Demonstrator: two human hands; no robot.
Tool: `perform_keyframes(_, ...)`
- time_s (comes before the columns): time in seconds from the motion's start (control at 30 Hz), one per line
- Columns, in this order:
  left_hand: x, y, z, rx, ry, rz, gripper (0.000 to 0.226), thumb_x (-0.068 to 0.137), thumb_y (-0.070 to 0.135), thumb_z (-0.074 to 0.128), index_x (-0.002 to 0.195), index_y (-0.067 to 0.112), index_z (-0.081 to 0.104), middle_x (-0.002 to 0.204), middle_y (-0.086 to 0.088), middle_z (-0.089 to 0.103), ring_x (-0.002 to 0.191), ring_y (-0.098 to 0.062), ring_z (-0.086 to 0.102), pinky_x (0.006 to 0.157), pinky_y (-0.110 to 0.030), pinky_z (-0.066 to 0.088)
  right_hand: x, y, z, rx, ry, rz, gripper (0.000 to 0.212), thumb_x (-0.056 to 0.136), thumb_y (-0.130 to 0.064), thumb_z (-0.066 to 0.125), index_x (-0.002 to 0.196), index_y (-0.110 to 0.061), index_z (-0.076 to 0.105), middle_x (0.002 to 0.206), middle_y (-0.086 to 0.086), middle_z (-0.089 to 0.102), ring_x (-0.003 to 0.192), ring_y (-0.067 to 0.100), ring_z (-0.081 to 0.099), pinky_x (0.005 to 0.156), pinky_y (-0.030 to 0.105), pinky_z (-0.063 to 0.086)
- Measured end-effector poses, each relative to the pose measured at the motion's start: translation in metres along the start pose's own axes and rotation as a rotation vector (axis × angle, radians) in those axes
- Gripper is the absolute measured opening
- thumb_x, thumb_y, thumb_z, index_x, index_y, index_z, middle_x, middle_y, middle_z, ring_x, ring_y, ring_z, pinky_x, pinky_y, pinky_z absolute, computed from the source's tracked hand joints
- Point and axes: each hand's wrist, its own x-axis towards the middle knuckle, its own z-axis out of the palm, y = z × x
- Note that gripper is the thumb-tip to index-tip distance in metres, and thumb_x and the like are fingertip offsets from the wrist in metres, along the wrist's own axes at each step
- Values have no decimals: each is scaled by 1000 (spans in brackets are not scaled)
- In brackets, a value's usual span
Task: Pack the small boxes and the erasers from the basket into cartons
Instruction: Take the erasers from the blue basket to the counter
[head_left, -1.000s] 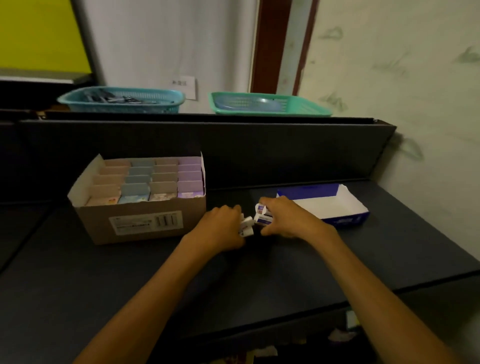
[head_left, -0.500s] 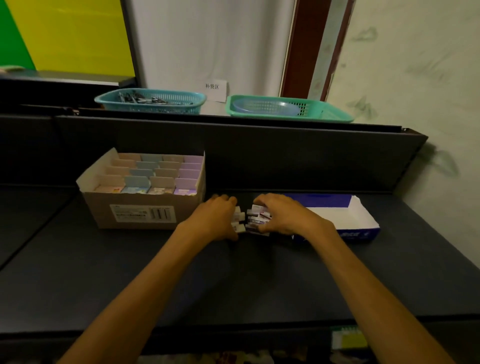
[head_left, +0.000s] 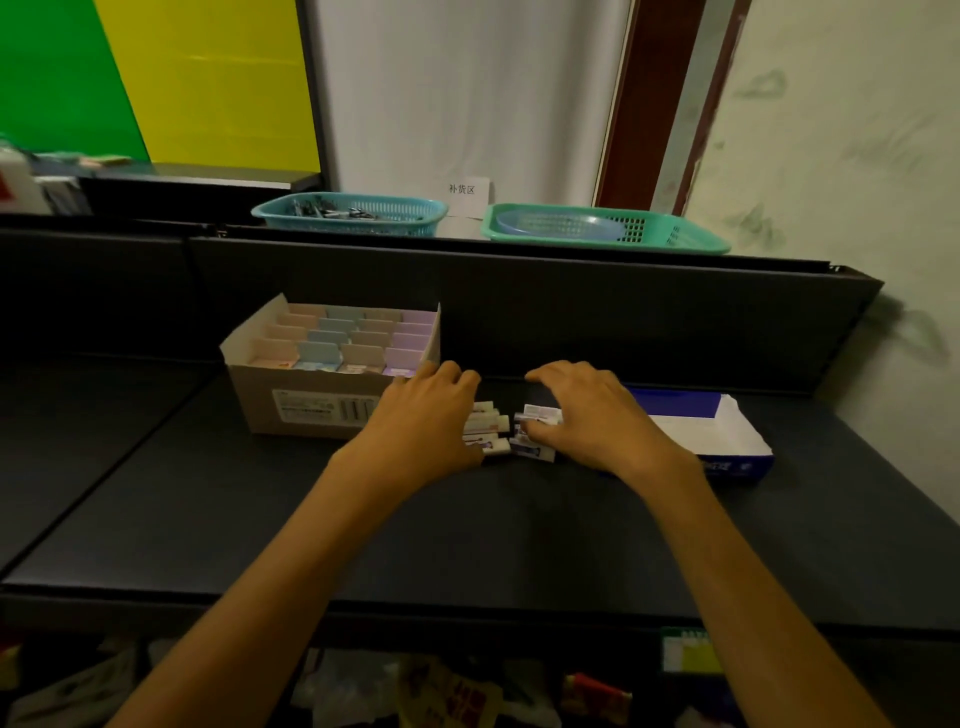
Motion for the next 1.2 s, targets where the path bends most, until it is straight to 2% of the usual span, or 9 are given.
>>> perform_keyframes(0.17, -31, -32, -19, -14, 44, -49, 77, 81, 47, 63, 143, 21, 25, 143, -5, 34, 131, -24, 32, 104, -41, 34, -1, -43, -6, -29, 49, -53, 63, 89, -38, 60, 144, -24, 33, 147, -1, 38, 134, 17, 34, 109, 34, 28)
perform_keyframes(0.33, -80, -95, -27, 12, 54, -152, 75, 81, 46, 63, 142, 24, 25, 143, -3, 34, 131, -23, 33, 103, -42, 34, 12, -114, 0, -53, 56, -140, 61, 88, -45, 59, 141, -24, 38, 142, 0, 44, 128, 19, 39, 105, 35, 31)
perform_keyframes(0.5, -143, -184, -36, 37, -10, -238, 77, 82, 48, 62, 144, 23, 24, 144, -3, 32, 131, -24, 31, 103, -41, 35, 25, -215, 24, 6, 27, -213, 60, 86, -44, 62, 139, -25, 40, 141, 0, 45, 128, 18, 41, 106, 34, 31)
perform_keyframes(0.77, -245, -330, -38, 50, -75, -360, 82, 82, 51, 60, 146, 23, 18, 146, 0, 29, 133, -22, 28, 102, -39, 34, 55, -369, 62, -28, -37, -309, 64, 89, -46, 58, 144, -24, 33, 147, -1, 38, 134, 17, 33, 110, 33, 26)
perform_keyframes(1.03, -319, -470, -53, 52, -54, -488, 77, 83, 52, 58, 145, 23, 23, 142, 0, 35, 130, -22, 33, 99, -38, 39, 116, -501, 94, -6, -104, -416, 64, 90, -46, 57, 145, -25, 33, 148, -1, 37, 135, 17, 33, 109, 32, 28)
perform_keyframes(1.2, -339, -554, -66, 18, 17, -579, 69, 84, 47, 60, 142, 23, 31, 138, -2, 41, 124, -21, 40, 96, -37, 41, 172, -575, 123, 37, -101, -473, 60, 90, -44, 58, 143, -27, 35, 146, -1, 40, 132, 17, 37, 106, 34, 33)
